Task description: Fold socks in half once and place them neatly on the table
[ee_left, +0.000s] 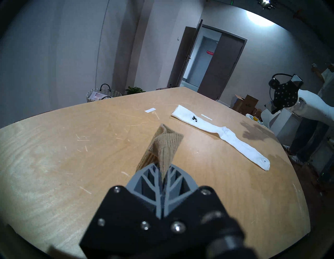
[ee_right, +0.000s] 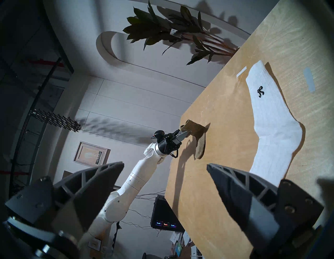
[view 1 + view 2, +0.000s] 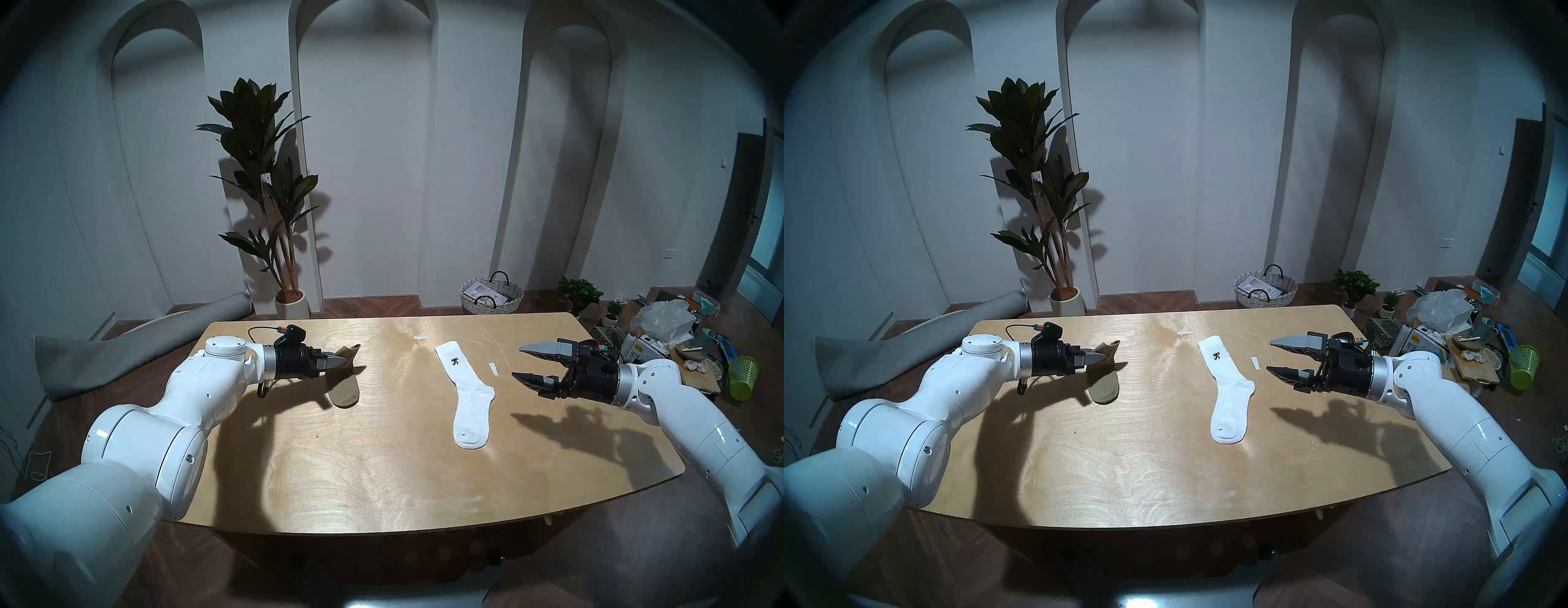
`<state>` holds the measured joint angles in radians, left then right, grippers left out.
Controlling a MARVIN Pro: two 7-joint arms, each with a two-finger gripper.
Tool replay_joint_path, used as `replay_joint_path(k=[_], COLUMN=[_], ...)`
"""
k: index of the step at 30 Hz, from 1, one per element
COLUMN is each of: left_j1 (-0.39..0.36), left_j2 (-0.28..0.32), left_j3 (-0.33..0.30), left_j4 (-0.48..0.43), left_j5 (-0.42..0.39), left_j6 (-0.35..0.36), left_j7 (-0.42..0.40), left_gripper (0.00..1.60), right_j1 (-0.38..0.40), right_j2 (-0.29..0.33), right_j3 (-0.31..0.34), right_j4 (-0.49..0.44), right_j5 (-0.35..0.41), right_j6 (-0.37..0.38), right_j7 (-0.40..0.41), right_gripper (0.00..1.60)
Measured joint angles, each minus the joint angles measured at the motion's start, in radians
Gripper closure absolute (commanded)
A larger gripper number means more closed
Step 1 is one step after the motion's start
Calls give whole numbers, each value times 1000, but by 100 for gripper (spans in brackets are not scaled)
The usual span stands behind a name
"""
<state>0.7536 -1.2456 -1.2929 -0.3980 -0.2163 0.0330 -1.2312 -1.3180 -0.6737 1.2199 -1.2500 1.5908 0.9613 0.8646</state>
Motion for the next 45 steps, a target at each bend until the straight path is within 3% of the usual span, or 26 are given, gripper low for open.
replay_joint_path(k=[10,11,12,16,19,22,24,25,27,45], left_j1=[49,53,57,81,97,113,127,134,148,262], left_j2=[14,16,19,33,41,48,53,55,60,109], left_j3=[18,19,20,20,19,18,17,17,17,-17], left_j4=[-72,-77,-82,-113,-133,-154,-172,-182,-202,-402], left_j5=[7,8,9,10,10,9,8,7,7,-12], left_j6=[3,4,5,14,22,30,35,38,43,80], left_j7=[-8,-8,-8,-8,-9,-12,-15,-17,-21,-42], left_gripper=[157,152,136,116,120,113,81,24,0,0], right_j1=[8,9,9,11,13,14,16,17,18,22], right_j2=[-10,-11,-11,-15,-17,-19,-20,-20,-21,-22], right_j3=[-7,-7,-8,-12,-13,-15,-16,-17,-18,-25], right_j4=[5,6,6,10,12,14,16,17,18,23], right_j5=[4,4,4,4,5,5,5,5,5,5], right_j6=[0,0,0,0,0,0,0,0,0,0], right_j7=[0,0,0,-1,-1,-1,-1,-1,-1,-2], right_gripper=[0,0,0,0,0,0,0,0,0,0])
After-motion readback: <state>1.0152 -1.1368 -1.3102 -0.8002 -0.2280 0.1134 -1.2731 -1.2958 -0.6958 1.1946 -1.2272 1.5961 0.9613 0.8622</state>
